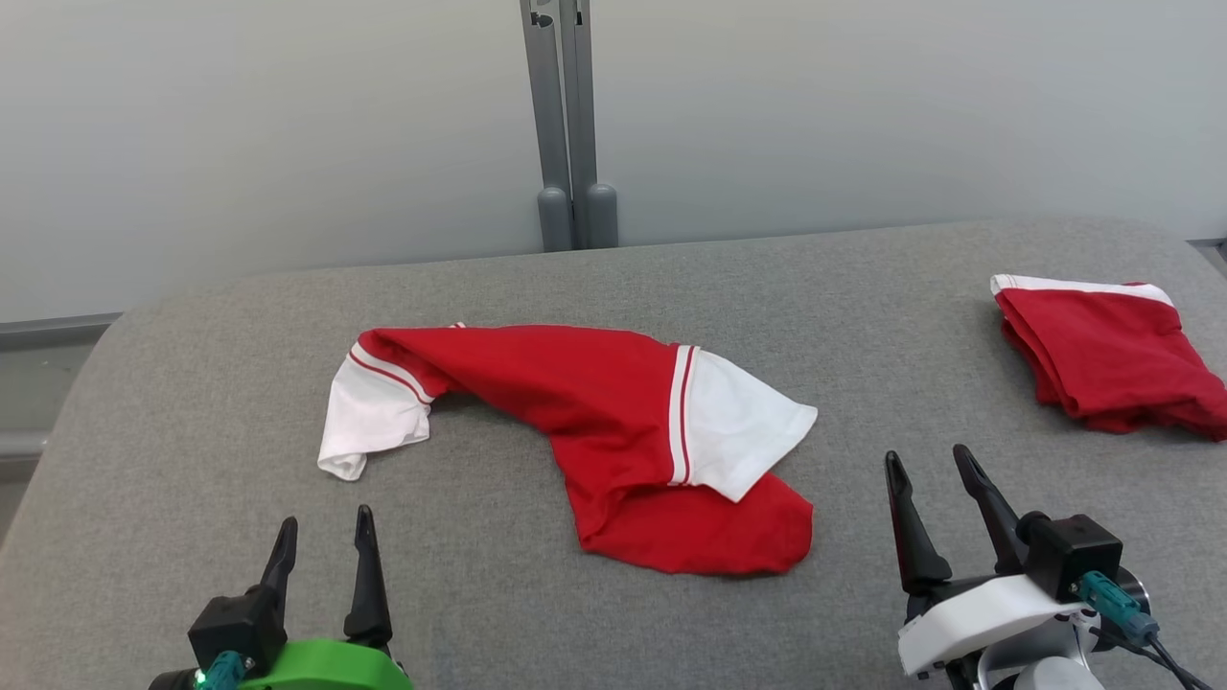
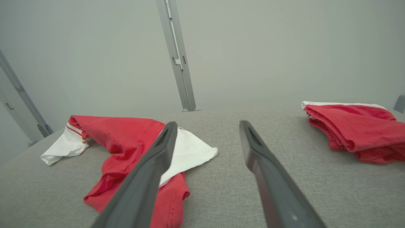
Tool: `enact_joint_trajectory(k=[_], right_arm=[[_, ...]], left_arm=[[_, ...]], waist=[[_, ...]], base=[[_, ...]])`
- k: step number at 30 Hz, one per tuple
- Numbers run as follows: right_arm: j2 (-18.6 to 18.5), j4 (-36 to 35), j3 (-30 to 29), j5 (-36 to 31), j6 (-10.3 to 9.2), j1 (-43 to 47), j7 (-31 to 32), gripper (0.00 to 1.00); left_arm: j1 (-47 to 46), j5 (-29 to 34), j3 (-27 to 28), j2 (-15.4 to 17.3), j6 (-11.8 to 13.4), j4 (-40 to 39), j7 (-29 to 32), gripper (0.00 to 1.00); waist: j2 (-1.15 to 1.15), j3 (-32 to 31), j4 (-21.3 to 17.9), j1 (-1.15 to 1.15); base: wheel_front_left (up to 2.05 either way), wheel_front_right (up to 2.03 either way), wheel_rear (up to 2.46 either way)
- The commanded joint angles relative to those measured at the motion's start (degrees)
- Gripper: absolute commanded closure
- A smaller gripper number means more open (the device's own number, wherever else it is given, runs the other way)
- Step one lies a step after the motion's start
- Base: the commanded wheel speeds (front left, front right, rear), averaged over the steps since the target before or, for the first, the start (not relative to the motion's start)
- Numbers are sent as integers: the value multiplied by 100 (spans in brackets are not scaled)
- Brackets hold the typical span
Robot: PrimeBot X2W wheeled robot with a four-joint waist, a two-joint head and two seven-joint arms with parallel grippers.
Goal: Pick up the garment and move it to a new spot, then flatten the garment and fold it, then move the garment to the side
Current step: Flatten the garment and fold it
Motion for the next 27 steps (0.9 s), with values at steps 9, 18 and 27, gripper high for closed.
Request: enact_joint_trajectory(k=[9,18,27], right_arm=[[-13,42,-2,-41,-2,45,-16,0],[-14,119,-6,-153,-2,-22,-16,0],[-13,450,-390,-517,-2,-495,-16,0]], left_arm=[[142,122,105,-81,-93,51,-16,0],[151,169,126,-142,-154,47,-16,0],[-9,300,89,-187,-201,-51,-16,0]], waist=[[0,-18,19,0],[0,16,110,0],[0,221,462,0]], base=[[0,0,0],[0,0,0],[0,0,0]])
